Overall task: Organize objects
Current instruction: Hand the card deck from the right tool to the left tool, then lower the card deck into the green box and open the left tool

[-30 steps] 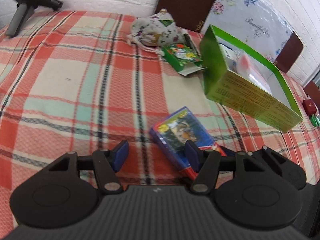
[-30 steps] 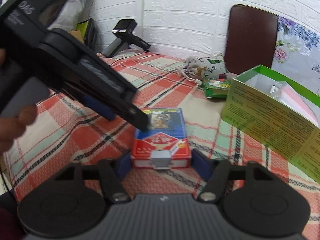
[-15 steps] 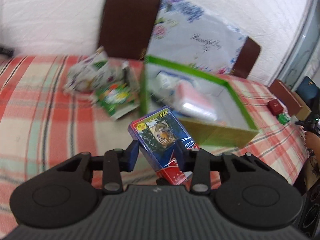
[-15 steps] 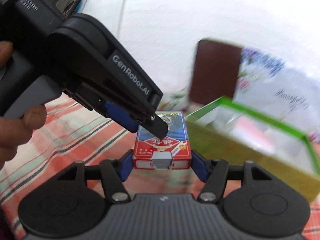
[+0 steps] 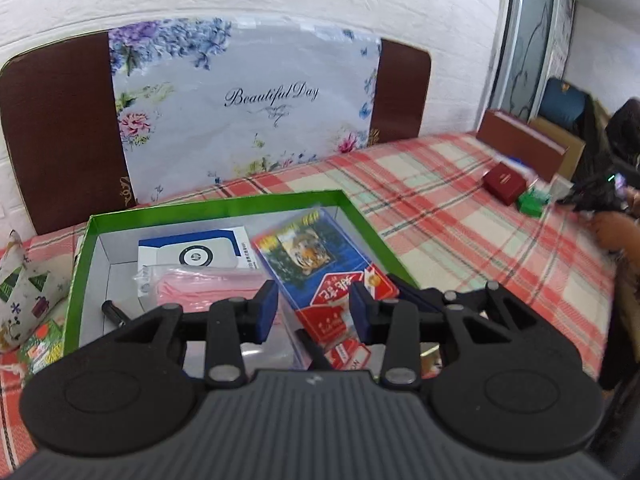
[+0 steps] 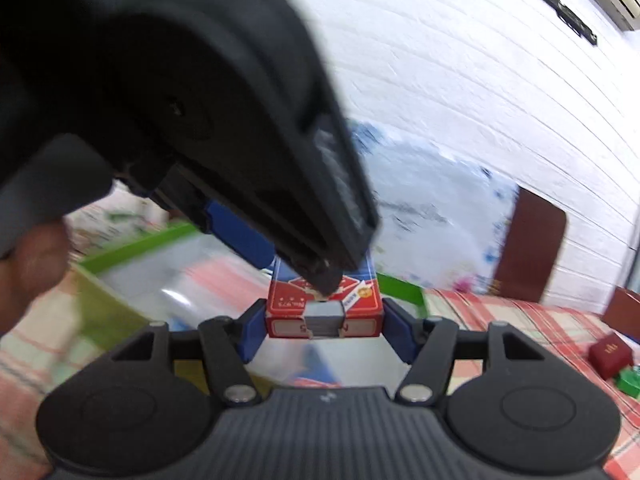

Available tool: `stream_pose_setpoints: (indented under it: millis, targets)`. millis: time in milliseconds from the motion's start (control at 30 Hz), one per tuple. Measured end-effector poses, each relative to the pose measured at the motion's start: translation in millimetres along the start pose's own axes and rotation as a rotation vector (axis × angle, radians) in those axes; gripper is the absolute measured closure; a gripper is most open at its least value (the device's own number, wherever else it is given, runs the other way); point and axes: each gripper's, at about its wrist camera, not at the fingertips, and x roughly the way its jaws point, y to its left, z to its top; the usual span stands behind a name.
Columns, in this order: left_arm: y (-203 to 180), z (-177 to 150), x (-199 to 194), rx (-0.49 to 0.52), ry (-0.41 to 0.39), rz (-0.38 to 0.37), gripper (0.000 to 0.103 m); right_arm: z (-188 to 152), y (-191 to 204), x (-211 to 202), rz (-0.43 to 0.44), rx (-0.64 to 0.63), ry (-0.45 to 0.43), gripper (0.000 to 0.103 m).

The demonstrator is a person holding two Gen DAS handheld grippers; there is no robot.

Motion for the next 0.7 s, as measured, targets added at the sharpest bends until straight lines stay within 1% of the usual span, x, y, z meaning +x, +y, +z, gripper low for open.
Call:
stream_pose_setpoints:
  millis: [33,100,233,333,433,467,500,533,600,700]
  targets:
    - [1.6,-2.5,2.4,0.005,0.003,0.022,0.062,-2.2,-2.3,7.0,-0.011,0.019,0.009,0.036]
    - [11.1,-8.3,-1.8,-0.001,-0.002,0.050,0.062,-3.8,-6.5,9.8,-0.015,0.059,0.012,0.030]
    - [35.9,-23.9,-24.3,-0.020,-0.010,0.102,0.062,-8.5,1.3,-0.5,0.011,0.058,-0.012,0.030]
    - [54.5,-39.3,-46.9,-0.036,-0.027,0.153,0.062,-14.2,8.7,-18.6,0.034,0.076,-0.042,0.030]
    - [72.3,-55.4,-64.3,-0.033,-0.029,0.230,0.061,-17.5,18.5,-38.7,0.072,0.084,-0.082,0.028]
    - [77.7,-59.5,-66.1,-0.024,-0.013,0.273,0.061,-17.1,24.1,-45.0,0.087,0.071,-0.091,0.027]
    - [84.2,-63.3,-68.0,-0.020,0.000,0.319,0.059,-15.5,29.6,-49.9,0.095,0.059,-0.101,0.026]
    - [90.5,-66.5,-73.3,-0.025,-0.010,0.344,0.058,-12.2,35.6,-57.7,0.109,0.050,-0.107,0.026]
    - [103.3,-70.9,-80.9,-0.031,-0.010,0.396,0.058,-0.5,50.4,-60.8,0.164,0.030,-0.097,0.026]
    - [124.2,-81.1,-90.6,-0.062,-0.003,0.462,0.058,3.5,76.9,-63.6,0.246,-0.016,-0.086,0.026]
